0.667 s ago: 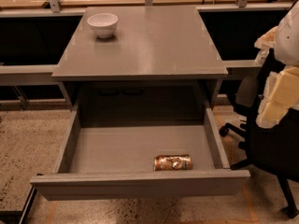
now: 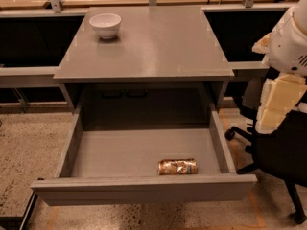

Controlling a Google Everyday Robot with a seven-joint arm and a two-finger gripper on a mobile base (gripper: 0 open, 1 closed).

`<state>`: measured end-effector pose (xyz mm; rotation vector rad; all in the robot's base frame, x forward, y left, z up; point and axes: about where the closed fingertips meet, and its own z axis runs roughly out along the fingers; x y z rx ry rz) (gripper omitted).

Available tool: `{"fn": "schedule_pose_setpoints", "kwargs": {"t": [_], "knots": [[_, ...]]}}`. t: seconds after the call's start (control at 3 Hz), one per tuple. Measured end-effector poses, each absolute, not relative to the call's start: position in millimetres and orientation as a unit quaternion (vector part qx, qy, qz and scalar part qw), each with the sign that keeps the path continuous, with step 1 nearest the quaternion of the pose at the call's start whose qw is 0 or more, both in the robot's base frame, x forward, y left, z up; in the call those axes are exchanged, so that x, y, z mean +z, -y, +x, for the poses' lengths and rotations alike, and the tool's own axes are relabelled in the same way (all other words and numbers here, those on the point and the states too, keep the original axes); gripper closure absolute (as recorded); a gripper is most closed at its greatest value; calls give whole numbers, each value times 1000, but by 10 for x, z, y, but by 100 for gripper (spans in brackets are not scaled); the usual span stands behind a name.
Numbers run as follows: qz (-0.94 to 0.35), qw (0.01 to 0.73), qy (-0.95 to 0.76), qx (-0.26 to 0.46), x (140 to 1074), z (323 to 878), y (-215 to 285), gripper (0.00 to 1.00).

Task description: Pick orange can from top drawer and place on counter

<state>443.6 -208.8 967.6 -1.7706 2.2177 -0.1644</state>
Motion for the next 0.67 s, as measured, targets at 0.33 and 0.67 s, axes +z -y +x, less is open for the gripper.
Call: {"fn": "schedule_pose_setpoints", "kwargs": {"t": [0.33, 0.67], "knots": [[-625, 155, -762, -68, 9475, 4555, 1975, 0], [-626, 162, -762, -37, 9244, 4754, 1848, 0]]}}
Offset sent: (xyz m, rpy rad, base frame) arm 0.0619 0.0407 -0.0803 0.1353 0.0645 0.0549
